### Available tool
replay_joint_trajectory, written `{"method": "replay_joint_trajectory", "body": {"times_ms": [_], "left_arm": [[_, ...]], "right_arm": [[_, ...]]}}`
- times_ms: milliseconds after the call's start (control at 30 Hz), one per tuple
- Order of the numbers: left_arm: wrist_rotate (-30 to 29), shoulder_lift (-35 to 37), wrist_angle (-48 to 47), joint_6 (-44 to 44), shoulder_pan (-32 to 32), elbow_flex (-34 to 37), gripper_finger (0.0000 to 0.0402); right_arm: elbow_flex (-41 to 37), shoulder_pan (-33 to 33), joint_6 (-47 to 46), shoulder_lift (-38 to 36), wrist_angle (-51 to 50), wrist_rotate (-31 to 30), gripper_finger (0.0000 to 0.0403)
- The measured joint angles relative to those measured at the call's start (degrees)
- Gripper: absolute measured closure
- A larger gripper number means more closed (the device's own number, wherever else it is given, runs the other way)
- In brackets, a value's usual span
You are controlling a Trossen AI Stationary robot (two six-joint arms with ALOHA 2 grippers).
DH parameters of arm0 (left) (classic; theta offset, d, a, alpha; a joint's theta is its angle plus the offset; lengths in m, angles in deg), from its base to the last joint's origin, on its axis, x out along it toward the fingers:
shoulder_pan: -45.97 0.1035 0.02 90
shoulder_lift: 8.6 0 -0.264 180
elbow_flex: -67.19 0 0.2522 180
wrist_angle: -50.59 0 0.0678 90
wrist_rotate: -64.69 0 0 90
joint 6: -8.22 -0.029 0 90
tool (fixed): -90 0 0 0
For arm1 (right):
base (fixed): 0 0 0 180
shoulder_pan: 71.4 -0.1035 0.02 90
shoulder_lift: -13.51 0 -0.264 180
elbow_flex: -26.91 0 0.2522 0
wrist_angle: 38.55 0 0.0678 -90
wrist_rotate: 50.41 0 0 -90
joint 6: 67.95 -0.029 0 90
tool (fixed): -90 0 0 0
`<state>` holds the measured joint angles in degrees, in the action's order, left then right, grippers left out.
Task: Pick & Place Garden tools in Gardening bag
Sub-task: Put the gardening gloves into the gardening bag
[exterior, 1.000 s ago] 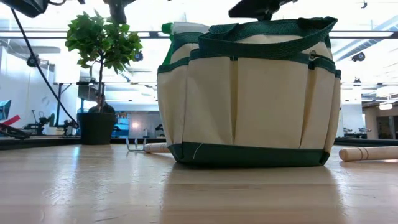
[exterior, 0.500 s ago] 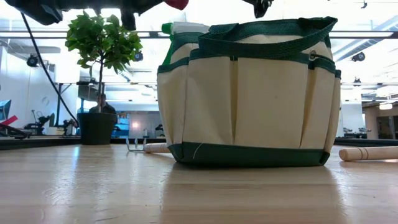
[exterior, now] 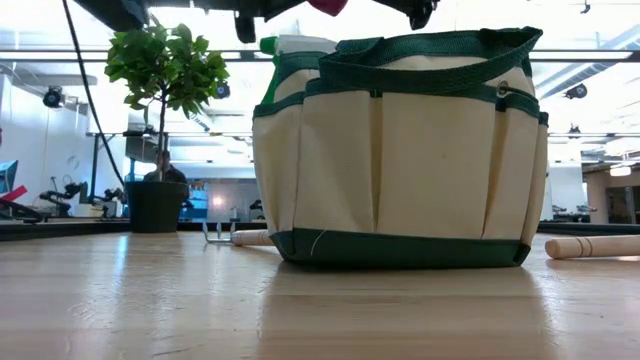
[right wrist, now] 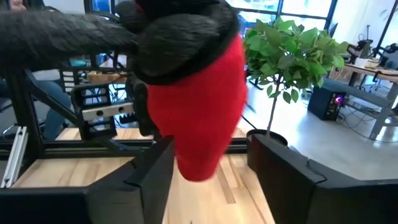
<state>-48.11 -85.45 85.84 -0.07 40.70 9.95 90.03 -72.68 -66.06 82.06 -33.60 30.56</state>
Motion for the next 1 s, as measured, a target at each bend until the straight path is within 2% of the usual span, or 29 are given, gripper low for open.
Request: {"method": "replay_joint_trajectory", "body": {"times_ms": [200,333,567,800,900,1000], "left_arm": [[1.2,-2.9,-0.1,0.1,1.4,-3.4,0.0377],[4.2,-4.8,-0.6,1.9,2.3,-4.8,0.0377],[5.3,-6.6,-0.6,2.6,2.9,-6.1,0.0377],[5.9,-6.7,-1.3,3.4,2.9,-6.2,0.0377],[6.7,-6.7,-1.4,3.8,2.9,-6.2,0.0376],[6.9,-6.7,-1.7,3.9,2.9,-6.1,0.0376]], "right_arm": [[0.0,0.0,-1.2,0.0,1.9,0.1,0.0162],[0.0,0.0,-0.4,0.0,1.9,0.1,0.0146],[0.0,0.0,0.2,0.0,2.5,0.1,0.0141],[0.0,0.0,0.6,0.0,3.0,0.1,0.0190],[0.0,0.0,0.8,0.0,3.1,0.1,0.0231],[0.0,0.0,1.1,0.0,3.1,0.1,0.0288]]}}
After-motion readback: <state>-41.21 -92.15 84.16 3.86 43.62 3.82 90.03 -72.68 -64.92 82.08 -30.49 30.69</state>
